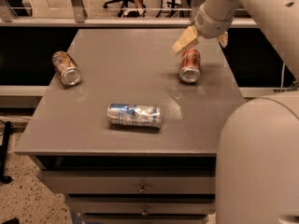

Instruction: Place coke can upright

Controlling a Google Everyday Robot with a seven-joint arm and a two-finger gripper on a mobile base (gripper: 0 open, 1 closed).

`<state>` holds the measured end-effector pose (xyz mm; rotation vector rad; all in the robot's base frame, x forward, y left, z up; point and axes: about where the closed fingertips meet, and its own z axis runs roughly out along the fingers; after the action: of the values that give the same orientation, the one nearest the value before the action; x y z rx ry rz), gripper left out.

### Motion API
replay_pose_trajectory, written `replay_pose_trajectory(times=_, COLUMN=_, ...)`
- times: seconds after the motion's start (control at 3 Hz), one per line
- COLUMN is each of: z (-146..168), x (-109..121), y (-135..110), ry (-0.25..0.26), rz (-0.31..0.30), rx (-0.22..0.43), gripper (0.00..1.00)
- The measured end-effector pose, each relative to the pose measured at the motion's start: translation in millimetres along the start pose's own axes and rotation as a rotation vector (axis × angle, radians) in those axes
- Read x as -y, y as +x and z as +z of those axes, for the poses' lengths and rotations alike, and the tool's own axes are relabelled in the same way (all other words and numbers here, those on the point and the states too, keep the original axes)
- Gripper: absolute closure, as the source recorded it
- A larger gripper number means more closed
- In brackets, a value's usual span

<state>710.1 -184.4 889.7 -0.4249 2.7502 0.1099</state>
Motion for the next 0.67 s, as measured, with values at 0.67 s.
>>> replay_pose_trajectory(times=0.67, z=39.7, x=-12.0, y=-3.5, ry=0.057, rz=0.14, rx=-0.126, gripper=0.0)
